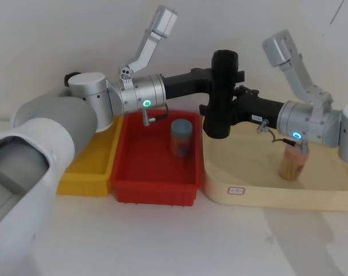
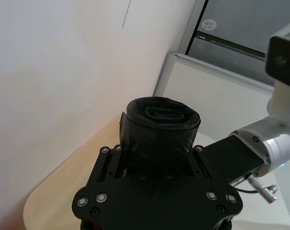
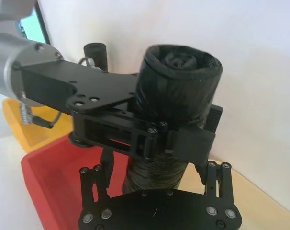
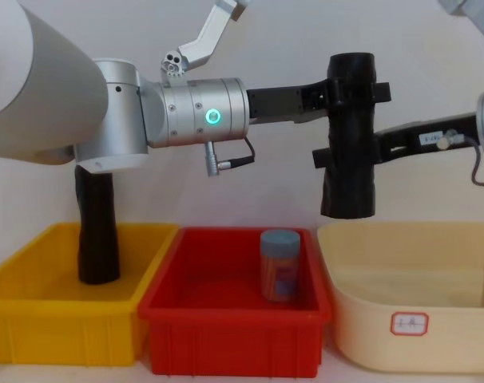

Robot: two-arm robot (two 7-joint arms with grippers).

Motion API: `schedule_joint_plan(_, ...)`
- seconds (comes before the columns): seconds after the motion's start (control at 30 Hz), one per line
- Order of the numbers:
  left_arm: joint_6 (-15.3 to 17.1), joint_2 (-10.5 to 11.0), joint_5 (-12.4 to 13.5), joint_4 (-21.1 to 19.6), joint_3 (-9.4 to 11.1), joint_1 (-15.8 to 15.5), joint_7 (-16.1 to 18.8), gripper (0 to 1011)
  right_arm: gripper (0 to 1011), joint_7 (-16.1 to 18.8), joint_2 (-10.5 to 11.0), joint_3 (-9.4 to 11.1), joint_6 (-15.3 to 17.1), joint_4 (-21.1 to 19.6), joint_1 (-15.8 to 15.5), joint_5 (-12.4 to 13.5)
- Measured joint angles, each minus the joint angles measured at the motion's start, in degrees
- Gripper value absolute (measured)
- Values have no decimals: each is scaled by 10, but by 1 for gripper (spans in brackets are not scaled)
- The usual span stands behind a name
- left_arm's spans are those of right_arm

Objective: Pick up the garbage bag with the one hand and transfer it to the other hand.

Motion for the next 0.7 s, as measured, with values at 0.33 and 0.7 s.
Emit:
schedule_joint_plan(0.33, 0, 0, 0, 0, 0, 0, 0, 456, 1001, -6, -12, -2, -15, 48, 8, 6)
schedule_joint_plan(0.7, 0, 0, 0, 0, 0, 0, 0, 456, 1001, -10, -15, -2, -24, 75, 9, 13)
